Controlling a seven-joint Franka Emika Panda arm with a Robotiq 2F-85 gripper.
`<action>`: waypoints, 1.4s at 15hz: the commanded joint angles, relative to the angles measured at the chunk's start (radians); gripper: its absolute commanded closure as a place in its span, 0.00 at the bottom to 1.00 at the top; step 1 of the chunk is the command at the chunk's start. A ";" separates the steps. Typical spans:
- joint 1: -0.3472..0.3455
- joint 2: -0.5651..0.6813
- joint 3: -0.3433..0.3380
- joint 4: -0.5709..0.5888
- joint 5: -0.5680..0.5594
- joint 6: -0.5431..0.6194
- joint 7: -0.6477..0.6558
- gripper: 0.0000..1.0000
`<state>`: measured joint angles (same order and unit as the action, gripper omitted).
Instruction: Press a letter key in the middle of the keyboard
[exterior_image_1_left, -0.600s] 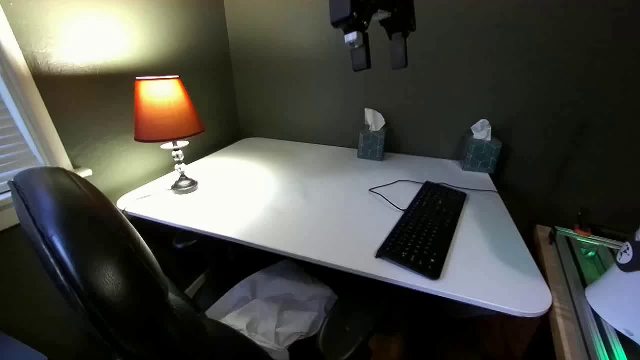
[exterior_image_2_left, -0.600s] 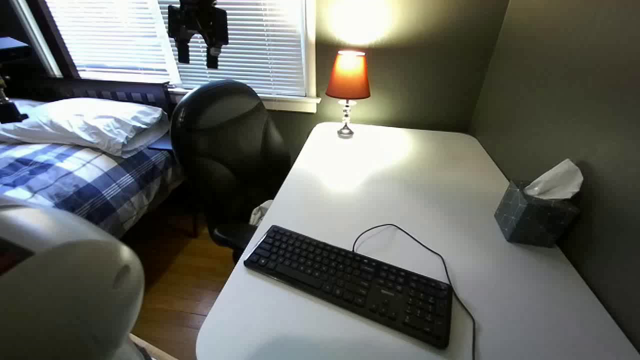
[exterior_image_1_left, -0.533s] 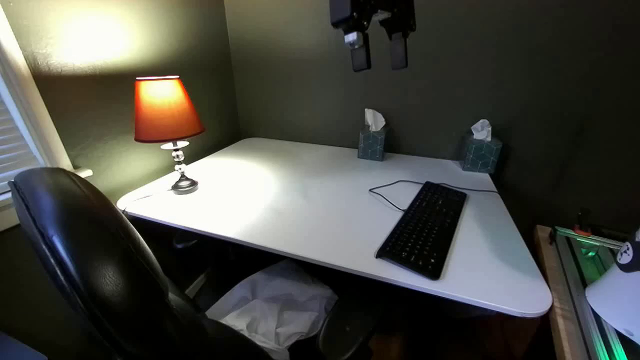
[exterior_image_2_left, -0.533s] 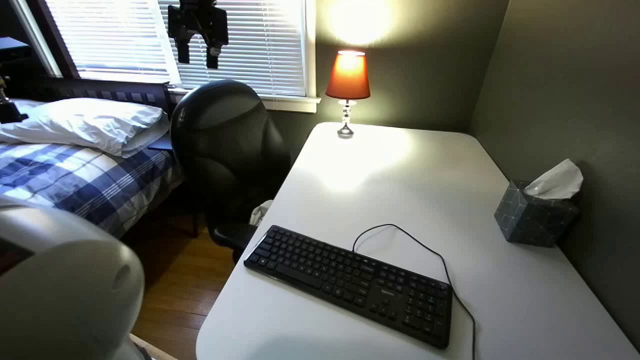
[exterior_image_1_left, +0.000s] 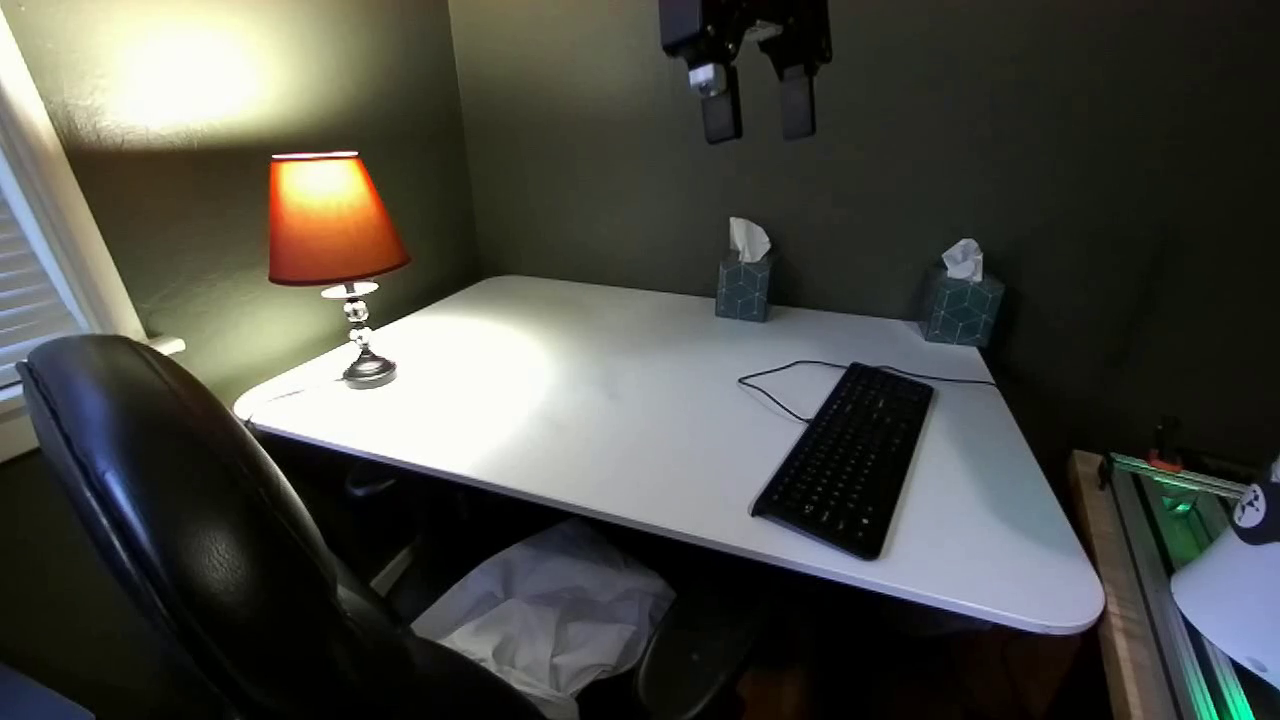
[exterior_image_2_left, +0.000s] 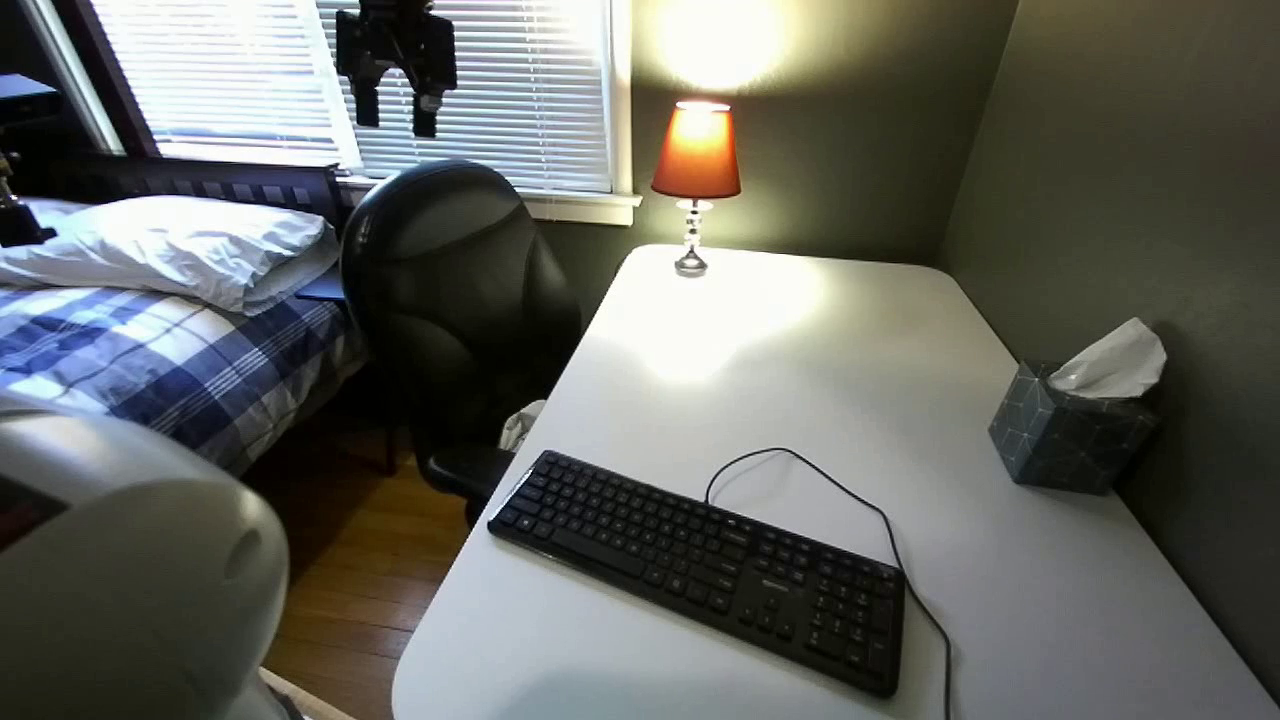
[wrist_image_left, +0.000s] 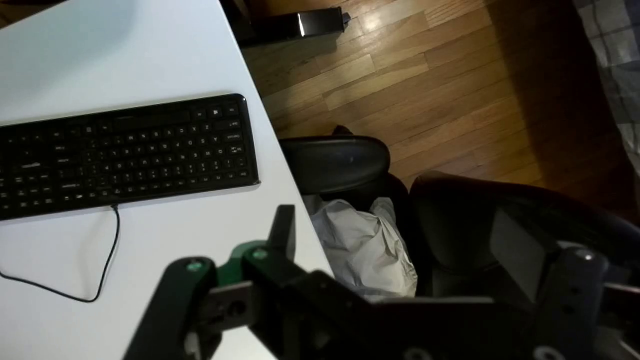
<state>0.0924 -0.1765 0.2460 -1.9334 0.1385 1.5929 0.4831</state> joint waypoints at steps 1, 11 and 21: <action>0.003 -0.008 -0.033 -0.022 0.010 0.014 0.003 0.00; -0.079 -0.032 -0.168 -0.211 -0.115 0.069 -0.140 0.00; -0.113 -0.003 -0.219 -0.330 -0.283 0.183 -0.234 0.00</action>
<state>-0.0231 -0.1803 0.0296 -2.2651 -0.1444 1.7780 0.2491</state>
